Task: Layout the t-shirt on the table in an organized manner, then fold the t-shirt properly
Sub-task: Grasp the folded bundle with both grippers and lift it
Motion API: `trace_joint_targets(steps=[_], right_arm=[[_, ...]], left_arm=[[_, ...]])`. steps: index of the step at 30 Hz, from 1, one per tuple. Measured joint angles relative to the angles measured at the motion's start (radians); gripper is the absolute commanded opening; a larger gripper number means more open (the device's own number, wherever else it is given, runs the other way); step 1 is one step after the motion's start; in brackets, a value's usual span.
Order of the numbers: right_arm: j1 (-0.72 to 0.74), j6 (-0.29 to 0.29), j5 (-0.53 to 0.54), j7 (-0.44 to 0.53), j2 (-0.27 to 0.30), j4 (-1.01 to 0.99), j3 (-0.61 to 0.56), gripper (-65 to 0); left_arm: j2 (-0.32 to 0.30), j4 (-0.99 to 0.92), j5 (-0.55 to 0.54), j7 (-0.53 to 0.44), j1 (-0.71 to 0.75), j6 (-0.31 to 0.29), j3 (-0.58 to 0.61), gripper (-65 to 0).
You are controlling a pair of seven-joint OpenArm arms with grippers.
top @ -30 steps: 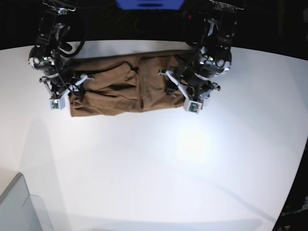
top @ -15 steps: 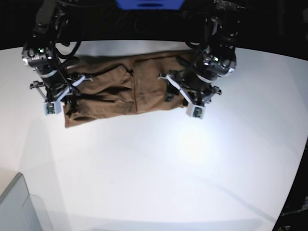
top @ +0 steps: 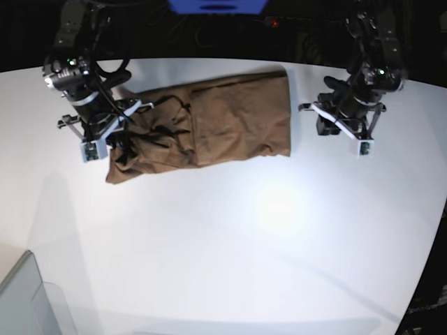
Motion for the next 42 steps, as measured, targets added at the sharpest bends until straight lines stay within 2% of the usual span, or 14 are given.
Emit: trace_joint_targets(steps=[1,6,11,14,18,28,38,42], right_arm=[[0.0,0.0,-0.002,-0.002,0.0,0.0,-0.005,-65.0],[0.0,0.0,0.0,-0.001,-0.013,0.002,-0.084,-65.0],[-0.003,0.0,-0.006,-0.005,-0.011,0.013,-0.183,-65.0],[-0.019,0.0,-0.003,0.023,-0.011,0.018,-0.255,-65.0],[-0.046,-0.001,-0.003,0.111,-0.008,0.018,-0.344,-65.0],[-0.051,-0.003,-0.007,0.127,0.001,0.01,-0.579,-65.0],[0.052,-0.007,-0.006,0.138,-0.006,-0.18,-0.716,-65.0],[0.098,-0.006,-0.003,0.132,-0.038,-0.249,-0.735,-65.0]], left_arm=[[0.002,-0.023,-0.001,0.004,-0.001,-0.003,0.002,-65.0],[0.03,-0.123,0.003,-0.034,-0.017,0.003,0.007,-65.0],[0.056,-0.251,0.142,-0.102,-0.093,0.005,0.023,-65.0],[0.096,-0.29,0.176,-0.123,-0.134,-0.004,0.027,-65.0],[0.129,-0.307,0.197,-0.122,-0.161,-0.004,0.026,-65.0],[0.127,-0.354,0.192,-0.132,-0.204,-0.003,0.072,-65.0],[0.127,-0.349,0.192,-0.13,-0.2,-0.003,0.072,-65.0],[0.13,-0.325,0.198,-0.109,-0.199,0.015,0.066,-65.0]])
